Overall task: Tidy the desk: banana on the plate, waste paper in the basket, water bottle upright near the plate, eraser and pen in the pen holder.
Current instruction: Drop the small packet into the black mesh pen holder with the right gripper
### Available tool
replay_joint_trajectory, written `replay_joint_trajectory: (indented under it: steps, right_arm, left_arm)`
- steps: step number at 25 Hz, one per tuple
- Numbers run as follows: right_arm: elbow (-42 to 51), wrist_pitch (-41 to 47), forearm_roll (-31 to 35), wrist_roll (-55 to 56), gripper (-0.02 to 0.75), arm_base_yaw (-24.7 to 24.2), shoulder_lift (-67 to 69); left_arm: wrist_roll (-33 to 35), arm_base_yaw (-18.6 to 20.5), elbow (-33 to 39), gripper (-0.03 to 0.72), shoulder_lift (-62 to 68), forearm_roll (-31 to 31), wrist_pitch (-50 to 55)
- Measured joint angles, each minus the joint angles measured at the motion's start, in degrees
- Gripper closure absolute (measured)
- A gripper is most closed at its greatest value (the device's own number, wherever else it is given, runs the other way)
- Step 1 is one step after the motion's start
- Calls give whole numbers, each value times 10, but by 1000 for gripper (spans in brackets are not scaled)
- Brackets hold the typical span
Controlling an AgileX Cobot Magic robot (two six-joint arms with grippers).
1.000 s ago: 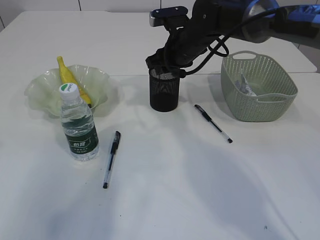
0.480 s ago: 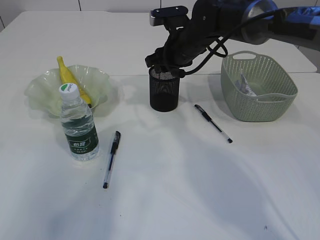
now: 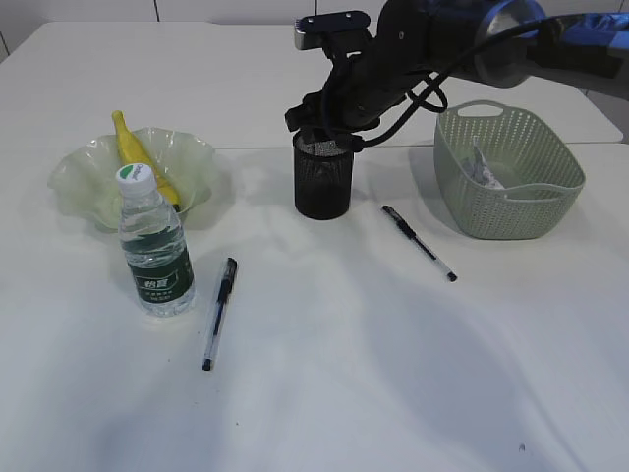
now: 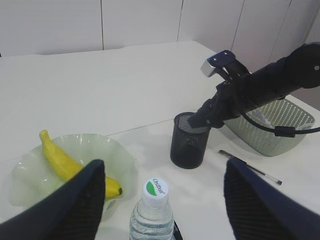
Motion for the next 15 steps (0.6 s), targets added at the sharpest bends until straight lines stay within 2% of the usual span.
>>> replay_joint_trajectory:
  steps: [11, 15]
  right_arm:
    - [-1, 2, 1, 0, 360, 0, 0]
    - [-23, 36, 1, 1, 360, 0, 1]
  left_arm:
    - [0, 0, 0, 169, 0, 0, -1]
    - [0, 0, 0, 169, 0, 0, -1]
